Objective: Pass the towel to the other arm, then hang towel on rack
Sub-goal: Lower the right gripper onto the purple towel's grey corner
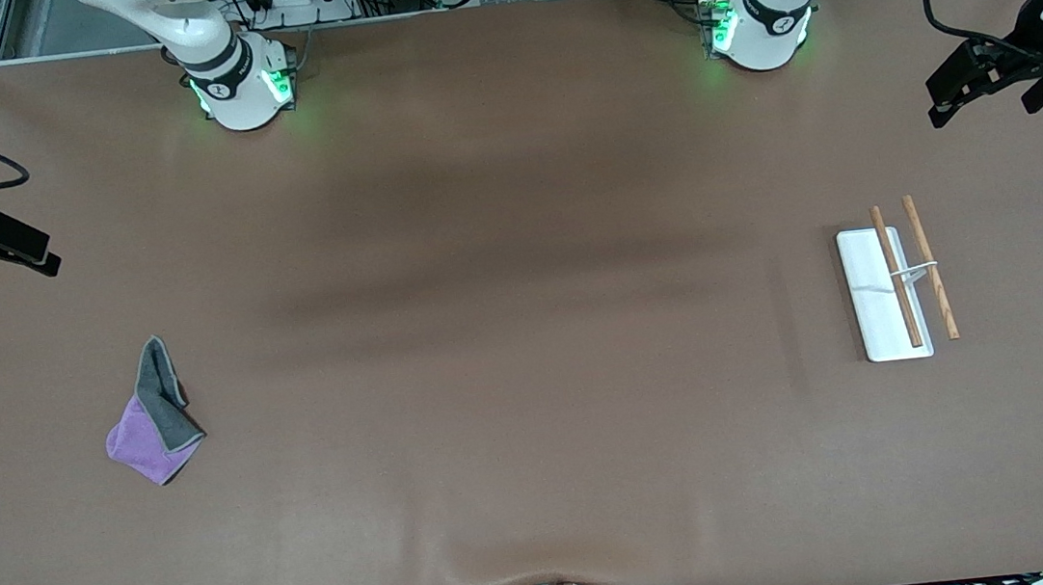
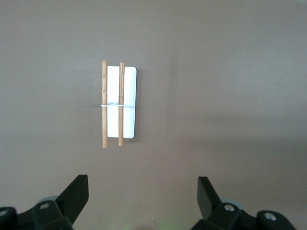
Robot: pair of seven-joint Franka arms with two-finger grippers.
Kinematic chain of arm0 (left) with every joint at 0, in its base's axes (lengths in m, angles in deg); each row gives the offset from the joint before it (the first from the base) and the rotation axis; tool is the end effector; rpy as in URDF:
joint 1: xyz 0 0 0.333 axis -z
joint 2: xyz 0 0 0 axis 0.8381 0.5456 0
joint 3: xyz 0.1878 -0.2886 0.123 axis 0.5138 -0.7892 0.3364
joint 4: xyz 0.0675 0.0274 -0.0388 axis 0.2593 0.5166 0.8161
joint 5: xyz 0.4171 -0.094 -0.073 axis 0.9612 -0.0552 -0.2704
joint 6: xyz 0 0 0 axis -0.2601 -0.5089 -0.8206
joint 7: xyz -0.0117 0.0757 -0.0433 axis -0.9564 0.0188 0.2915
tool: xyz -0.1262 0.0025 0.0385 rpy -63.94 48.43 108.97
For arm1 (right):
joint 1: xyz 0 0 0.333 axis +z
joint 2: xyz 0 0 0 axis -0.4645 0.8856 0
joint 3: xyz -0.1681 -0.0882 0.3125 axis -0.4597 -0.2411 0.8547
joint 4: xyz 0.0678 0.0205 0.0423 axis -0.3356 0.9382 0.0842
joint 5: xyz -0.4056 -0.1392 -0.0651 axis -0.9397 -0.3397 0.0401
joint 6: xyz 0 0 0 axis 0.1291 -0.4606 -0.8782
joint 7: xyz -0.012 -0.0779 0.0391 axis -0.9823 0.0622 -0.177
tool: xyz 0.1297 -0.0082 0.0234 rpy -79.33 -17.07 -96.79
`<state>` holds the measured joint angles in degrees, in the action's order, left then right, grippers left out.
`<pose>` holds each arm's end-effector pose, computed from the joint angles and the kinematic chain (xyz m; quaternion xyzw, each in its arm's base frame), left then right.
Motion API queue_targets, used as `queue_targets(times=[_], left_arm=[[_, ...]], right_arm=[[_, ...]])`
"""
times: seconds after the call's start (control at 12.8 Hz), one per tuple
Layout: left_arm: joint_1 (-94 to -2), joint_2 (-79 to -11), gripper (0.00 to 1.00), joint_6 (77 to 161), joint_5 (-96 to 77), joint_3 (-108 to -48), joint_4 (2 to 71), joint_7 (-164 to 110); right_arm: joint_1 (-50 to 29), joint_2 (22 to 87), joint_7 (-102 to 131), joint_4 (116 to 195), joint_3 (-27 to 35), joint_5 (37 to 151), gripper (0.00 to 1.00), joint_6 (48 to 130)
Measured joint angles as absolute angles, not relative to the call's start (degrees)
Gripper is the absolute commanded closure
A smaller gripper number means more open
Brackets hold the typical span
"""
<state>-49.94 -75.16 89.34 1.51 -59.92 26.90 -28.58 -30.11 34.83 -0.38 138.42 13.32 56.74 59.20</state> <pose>0.5573 -0.0622 0.6897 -0.9997 -0.0116 -0.0139 0.0159 0.6113 0.0153 0.6794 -0.9974 0.0725 -0.0042 0.0032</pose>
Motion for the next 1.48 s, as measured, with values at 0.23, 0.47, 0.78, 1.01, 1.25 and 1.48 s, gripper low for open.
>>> queue_targets(times=[0.23,0.47,0.78,1.01,1.25,1.48], left_arm=[[-49.55,-75.16,0.0,89.18,1.51,-59.91,26.88,-28.58],[-49.27,-75.16,0.0,89.12,1.51,-59.9,26.86,-28.58],[-49.36,-74.42,0.0,89.1,1.51,-59.77,26.86,-28.58],[-49.3,-74.19,0.0,89.1,1.51,-59.81,26.86,-28.58],[-49.21,-74.05,0.0,89.1,1.51,-59.92,26.86,-28.58],[-49.18,-73.97,0.0,89.1,1.51,-59.93,26.86,-28.58]], right_arm=[[-30.11,34.83,-0.36,138.41,13.33,56.74,0.0,59.19],[-30.1,34.83,-0.26,138.4,13.4,56.74,0.0,59.18],[-30.13,35.49,-0.14,138.44,13.33,56.75,0.0,61.83],[-30.2,39.36,-0.09,138.58,13.24,56.7,0.0,63.58],[-30.67,42.87,0.12,138.56,13.16,56.65,0.0,64.88],[-32.88,47.62,9.22,138.96,13.12,56.63,0.0,69.01]])
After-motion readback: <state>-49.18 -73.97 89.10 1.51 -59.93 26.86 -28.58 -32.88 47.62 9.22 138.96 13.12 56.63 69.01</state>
